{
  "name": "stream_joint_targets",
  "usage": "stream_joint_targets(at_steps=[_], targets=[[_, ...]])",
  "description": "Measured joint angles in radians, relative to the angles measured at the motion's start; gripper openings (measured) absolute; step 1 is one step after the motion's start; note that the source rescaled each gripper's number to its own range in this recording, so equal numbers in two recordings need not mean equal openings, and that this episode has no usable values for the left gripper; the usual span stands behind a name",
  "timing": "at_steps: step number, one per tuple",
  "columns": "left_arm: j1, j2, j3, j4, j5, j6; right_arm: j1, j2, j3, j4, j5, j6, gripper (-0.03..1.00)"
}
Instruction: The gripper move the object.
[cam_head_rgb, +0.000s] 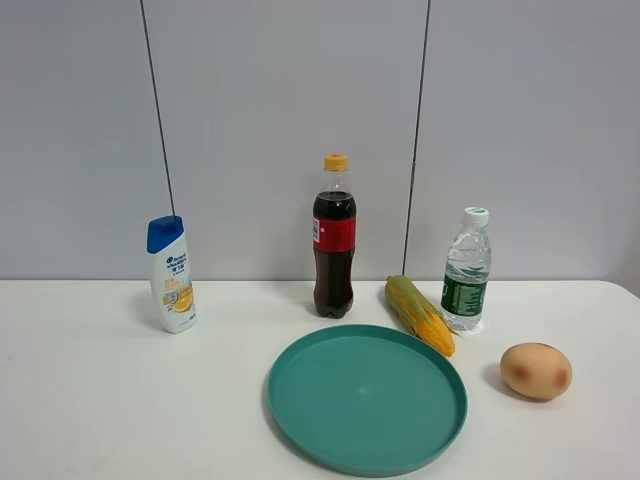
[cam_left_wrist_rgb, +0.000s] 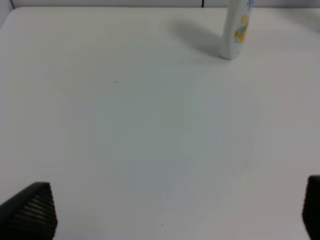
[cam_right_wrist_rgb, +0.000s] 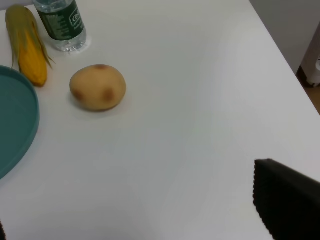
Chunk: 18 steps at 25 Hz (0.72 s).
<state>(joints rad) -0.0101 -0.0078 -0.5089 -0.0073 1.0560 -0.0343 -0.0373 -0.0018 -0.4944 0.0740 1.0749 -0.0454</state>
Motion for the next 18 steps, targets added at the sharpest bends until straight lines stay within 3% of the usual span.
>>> stream_joint_targets(at_steps=[5,18], targets=[[0.000,0.000,0.000,0.000,0.000,0.000,0.000,0.000,0.000,-0.047,0.000,0.000,0.99],[0.000,0.000,0.000,0.000,0.000,0.000,0.000,0.000,0.000,-0.053,0.000,0.000,0.99]])
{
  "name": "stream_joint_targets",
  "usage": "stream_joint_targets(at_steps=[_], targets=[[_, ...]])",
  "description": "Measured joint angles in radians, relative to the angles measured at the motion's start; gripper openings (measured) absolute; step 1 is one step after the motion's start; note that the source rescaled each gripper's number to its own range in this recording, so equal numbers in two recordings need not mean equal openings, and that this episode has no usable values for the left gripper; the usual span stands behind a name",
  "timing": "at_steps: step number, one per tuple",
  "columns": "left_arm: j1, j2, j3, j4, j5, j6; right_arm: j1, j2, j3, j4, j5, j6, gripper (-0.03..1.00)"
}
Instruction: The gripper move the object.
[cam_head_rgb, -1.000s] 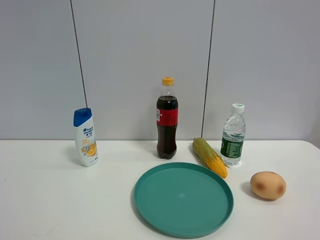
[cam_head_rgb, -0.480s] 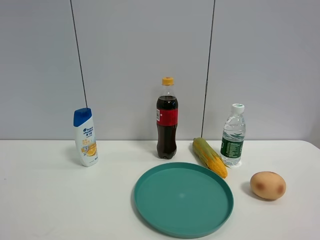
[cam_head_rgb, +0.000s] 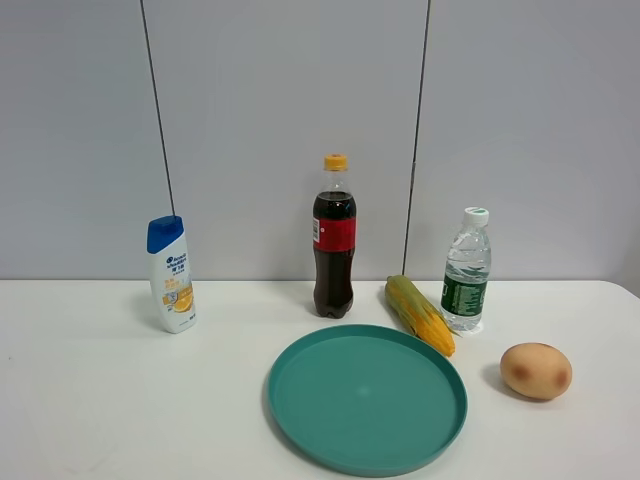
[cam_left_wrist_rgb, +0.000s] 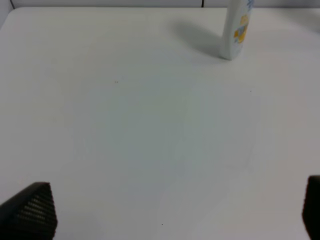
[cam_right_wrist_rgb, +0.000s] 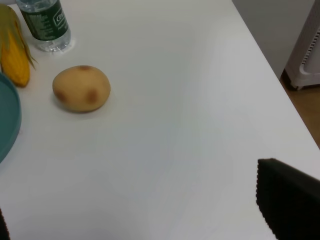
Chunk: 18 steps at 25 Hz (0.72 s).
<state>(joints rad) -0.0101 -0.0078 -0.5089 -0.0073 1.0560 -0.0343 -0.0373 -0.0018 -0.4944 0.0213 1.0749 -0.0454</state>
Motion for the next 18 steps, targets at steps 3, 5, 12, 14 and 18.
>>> stream_joint_targets(at_steps=[3,5,12,14,18], targets=[[0.000,0.000,0.000,0.000,0.000,0.000,0.000,0.000,0.000,-0.001,0.000,0.000,0.99],[0.000,0.000,0.000,0.000,0.000,0.000,0.000,0.000,0.000,-0.001,0.000,0.000,0.99],[0.000,0.000,0.000,0.000,0.000,0.000,0.000,0.000,0.000,-0.001,0.000,0.000,0.99],[0.000,0.000,0.000,0.000,0.000,0.000,0.000,0.000,0.000,-0.001,0.000,0.000,0.99],[0.000,0.000,0.000,0.000,0.000,0.000,0.000,0.000,0.000,-0.001,0.000,0.000,0.99]])
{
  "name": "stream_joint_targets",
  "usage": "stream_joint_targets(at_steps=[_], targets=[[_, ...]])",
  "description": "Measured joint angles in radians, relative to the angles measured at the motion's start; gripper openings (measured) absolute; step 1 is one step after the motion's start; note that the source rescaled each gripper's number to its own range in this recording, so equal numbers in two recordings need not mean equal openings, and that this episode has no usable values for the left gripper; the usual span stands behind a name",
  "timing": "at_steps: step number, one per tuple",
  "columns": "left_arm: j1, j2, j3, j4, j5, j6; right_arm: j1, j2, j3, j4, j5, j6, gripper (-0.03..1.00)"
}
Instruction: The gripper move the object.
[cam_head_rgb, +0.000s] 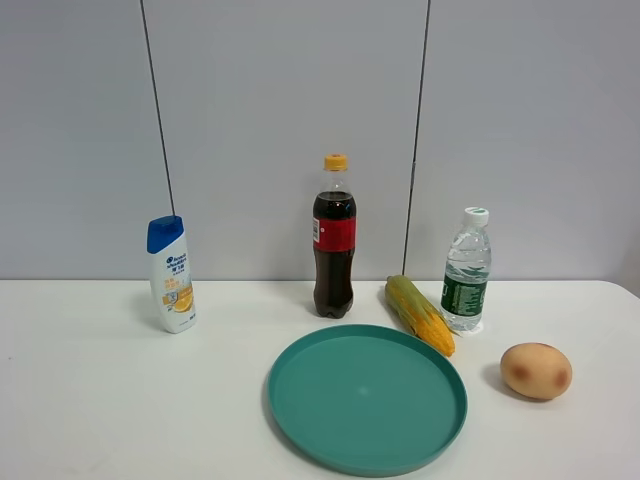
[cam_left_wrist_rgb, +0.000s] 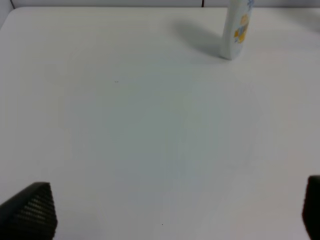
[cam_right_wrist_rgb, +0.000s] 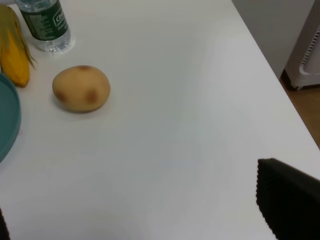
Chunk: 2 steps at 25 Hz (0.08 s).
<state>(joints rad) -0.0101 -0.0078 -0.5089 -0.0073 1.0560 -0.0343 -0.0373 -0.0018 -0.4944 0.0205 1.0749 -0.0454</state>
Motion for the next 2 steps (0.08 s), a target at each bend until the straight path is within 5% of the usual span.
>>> stream_joint_targets(at_steps=[2], targets=[[0.000,0.000,0.000,0.000,0.000,0.000,0.000,0.000,0.000,0.000,0.000,0.000,0.99]])
